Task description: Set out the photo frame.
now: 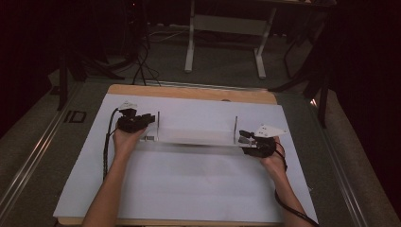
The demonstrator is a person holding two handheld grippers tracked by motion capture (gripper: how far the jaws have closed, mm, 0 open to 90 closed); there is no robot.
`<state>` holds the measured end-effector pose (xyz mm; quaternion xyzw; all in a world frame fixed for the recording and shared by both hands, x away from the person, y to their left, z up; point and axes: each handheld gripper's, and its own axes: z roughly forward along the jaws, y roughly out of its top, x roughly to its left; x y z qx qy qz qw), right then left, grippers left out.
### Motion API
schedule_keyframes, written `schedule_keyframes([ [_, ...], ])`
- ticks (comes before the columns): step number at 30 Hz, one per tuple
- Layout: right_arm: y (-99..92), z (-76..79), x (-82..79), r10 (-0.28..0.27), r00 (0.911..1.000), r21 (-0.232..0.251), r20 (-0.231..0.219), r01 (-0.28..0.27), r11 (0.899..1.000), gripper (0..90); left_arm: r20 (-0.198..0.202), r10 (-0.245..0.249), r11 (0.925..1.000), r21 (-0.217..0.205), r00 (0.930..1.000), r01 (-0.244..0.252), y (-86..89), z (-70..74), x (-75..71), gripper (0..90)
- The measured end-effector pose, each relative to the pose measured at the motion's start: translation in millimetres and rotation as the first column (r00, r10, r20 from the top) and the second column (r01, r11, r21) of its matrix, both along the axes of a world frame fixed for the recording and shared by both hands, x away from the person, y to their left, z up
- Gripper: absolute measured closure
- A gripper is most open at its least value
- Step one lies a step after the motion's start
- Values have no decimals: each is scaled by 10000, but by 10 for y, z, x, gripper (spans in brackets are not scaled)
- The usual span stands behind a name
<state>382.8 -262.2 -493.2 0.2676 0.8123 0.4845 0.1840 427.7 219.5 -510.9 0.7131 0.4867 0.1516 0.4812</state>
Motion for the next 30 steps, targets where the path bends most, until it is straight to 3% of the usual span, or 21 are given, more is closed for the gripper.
schedule_keyframes([
  [9, 2, 50, 48, -144, 9995, 164, -276, 149, 9998, 505, 419, -17, 10000, -33, 9991, 18, 119, -1, -130, 645],
  [15, 1, 75, 79, -145, 9992, 169, -360, 151, 9997, 504, 854, -565, 9983, 175, 9947, 552, 147, 25, -256, 601],
  [18, 1, 83, 83, -143, 9989, 175, -443, 151, 9997, 499, 1027, -504, 9987, 52, 9934, 502, 201, 41, -307, 595],
  [24, -16, 77, 116, -208, 9987, 757, -465, 243, 9968, 478, 1238, -599, 9982, 24, 9905, 600, 261, 57, -382, 591],
  [30, -15, 105, 161, -347, 9979, 918, -547, 397, 9950, 479, 1615, -840, 9964, 66, 9833, 841, 254, 85, -427, 591],
])
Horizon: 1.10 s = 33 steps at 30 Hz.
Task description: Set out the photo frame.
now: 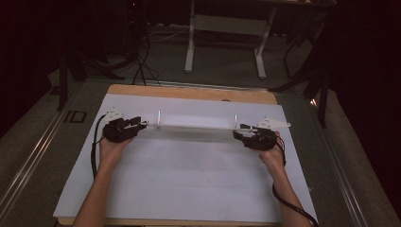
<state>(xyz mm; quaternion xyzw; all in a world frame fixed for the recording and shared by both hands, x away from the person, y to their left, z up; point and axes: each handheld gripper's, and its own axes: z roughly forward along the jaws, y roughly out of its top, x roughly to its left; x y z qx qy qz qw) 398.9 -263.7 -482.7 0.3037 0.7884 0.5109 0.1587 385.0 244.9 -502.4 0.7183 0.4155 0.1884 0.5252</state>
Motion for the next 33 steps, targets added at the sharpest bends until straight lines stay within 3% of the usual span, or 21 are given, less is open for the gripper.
schedule_keyframes([
  [13, 19, 58, 92, -322, 9994, 211, -102, 324, 9993, 483, 163, -366, 9993, 85, 9992, 365, -23, -7, -36, 574],
  [26, 28, 72, 137, -506, 9987, 360, -68, 508, 9981, 485, 825, -940, 9956, 42, 9921, 939, -208, 101, 26, 546],
  [33, 34, 76, 148, -597, 9982, 343, 37, 595, 9976, 487, 1006, -1052, 9943, 301, 9894, 1026, -317, 159, 60, 510],
])
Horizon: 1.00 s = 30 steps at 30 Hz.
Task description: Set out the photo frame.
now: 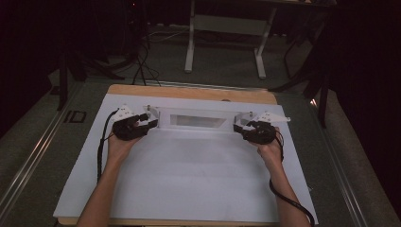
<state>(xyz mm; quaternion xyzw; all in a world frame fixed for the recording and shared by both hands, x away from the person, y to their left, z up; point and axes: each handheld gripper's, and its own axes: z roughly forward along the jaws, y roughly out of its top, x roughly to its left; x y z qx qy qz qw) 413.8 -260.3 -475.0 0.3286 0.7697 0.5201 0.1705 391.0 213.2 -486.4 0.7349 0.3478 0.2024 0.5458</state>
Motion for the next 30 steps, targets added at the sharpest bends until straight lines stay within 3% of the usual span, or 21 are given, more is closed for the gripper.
schedule_keyframes([
  [22, 0, 6, 50, -137, 9999, 201, -50, 138, 9997, 491, 300, -140, 9998, 123, 9995, 136, -164, 91, 83, 432],
  [25, 1, 3, 56, -169, 9999, 243, -29, 169, 9996, 490, 271, -86, 9995, 315, 9996, 77, -227, 86, 100, 429],
  [30, 15, -4, 53, -386, 9992, 288, 92, 383, 9989, 490, 239, 166, 9998, 80, 9996, -168, -239, 81, 114, 422],
])
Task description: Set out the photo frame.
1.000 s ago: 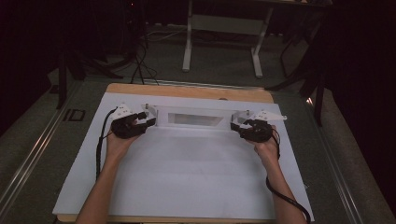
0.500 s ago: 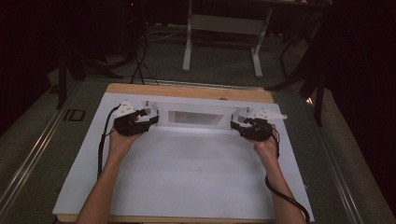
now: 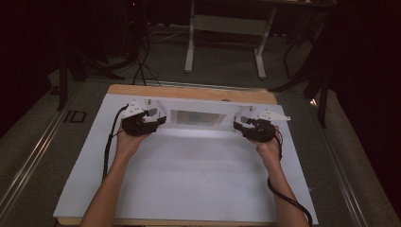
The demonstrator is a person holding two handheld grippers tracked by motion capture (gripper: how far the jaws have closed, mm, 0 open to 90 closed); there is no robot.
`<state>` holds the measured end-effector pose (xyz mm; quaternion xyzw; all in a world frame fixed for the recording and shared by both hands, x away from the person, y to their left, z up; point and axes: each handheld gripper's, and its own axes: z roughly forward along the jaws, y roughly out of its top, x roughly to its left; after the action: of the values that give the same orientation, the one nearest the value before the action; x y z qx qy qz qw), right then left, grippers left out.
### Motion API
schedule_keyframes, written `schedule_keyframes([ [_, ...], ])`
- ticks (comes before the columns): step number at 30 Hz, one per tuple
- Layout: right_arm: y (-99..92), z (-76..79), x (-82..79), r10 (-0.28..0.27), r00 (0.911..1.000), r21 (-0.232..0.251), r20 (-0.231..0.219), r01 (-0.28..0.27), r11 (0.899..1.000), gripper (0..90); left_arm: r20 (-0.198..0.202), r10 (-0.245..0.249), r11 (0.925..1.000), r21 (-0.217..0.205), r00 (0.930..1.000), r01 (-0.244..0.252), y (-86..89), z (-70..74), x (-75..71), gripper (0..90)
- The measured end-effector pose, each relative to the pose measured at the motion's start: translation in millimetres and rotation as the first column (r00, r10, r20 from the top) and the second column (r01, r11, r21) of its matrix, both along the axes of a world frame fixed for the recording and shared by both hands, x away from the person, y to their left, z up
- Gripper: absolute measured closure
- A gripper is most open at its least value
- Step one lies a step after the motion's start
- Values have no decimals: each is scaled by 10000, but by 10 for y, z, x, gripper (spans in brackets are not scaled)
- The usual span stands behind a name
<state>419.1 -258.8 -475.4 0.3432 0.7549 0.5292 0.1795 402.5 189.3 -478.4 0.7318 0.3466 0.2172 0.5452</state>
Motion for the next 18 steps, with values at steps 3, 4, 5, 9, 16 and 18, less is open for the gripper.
schedule_keyframes([
  [3, 21, -6, -6, -246, 9996, -65, 143, 246, 9997, 491, 14, 118, 9999, -19, 9999, -118, -7, 1, 4, 425],
  [4, 26, -8, -8, -304, 9994, -75, 171, 305, 9995, 491, 25, 156, 9999, -41, 9999, -156, -10, 0, 7, 424],
  [5, 32, -11, -10, -370, 9991, -84, 224, 372, 9993, 491, 47, 195, 9998, -53, 9998, -194, -12, -1, 10, 423],
  [9, 55, -16, -9, -588, 9976, -159, 368, 594, 9981, 492, 77, 366, 9993, -106, 9993, -365, -25, -3, 20, 421],
  [16, 122, 3, 13, -884, 9937, -796, 695, 939, 9924, 501, 104, 690, 9976, -65, 9976, -690, -65, 6, 55, 410],
  [18, 130, 9, 16, -893, 9932, -918, 745, 960, 9911, 505, 48, 762, 9971, 11, 9971, -762, -78, 19, 72, 409],
])
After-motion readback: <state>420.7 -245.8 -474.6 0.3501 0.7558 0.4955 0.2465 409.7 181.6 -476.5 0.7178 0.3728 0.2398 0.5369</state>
